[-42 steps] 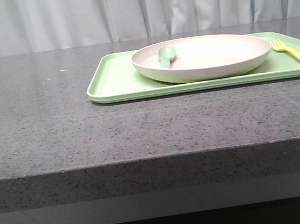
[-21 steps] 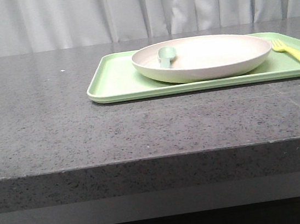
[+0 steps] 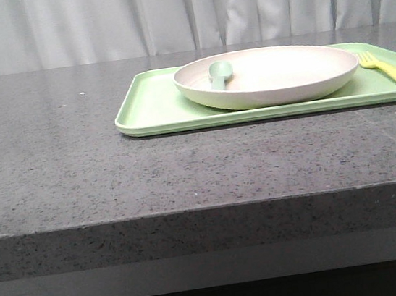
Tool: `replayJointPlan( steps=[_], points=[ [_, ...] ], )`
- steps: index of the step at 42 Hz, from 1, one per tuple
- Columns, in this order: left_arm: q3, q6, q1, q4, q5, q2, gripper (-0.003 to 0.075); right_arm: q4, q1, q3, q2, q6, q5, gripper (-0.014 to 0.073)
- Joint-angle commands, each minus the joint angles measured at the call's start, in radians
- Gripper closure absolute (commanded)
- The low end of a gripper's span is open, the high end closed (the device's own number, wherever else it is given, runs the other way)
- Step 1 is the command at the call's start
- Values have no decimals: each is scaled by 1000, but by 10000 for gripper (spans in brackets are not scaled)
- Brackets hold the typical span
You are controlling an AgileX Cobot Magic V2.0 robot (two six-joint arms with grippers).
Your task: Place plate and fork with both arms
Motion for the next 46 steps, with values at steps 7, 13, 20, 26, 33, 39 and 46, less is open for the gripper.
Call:
replayJointPlan(
  steps=[7, 13, 20, 26, 33, 39, 46],
  points=[
    [-27, -214, 25, 163, -118, 12, 738, -6, -1, -23, -3, 1, -78, 662],
    [-27, -214, 33, 182, -99, 22, 738, -6, -1, -23, -3, 1, -78, 662],
    [-27, -214, 33, 182, -103, 22, 738, -6, -1, -23, -3, 1, -78, 662],
    [-27, -214, 33, 182, -103, 22, 738, -6, -1, -23, -3, 1, -78, 662],
    [-18, -214, 25, 182, -115, -12, 738, -6, -1, -23, -3, 1, -78, 662],
    [49, -180, 56, 366, -224, -127, 738, -6, -1, -23, -1, 1, -78, 662],
    [215, -180, 155, 387, -381, -288, 738, -6, -1, -23, -1, 1, -77, 662]
  ],
)
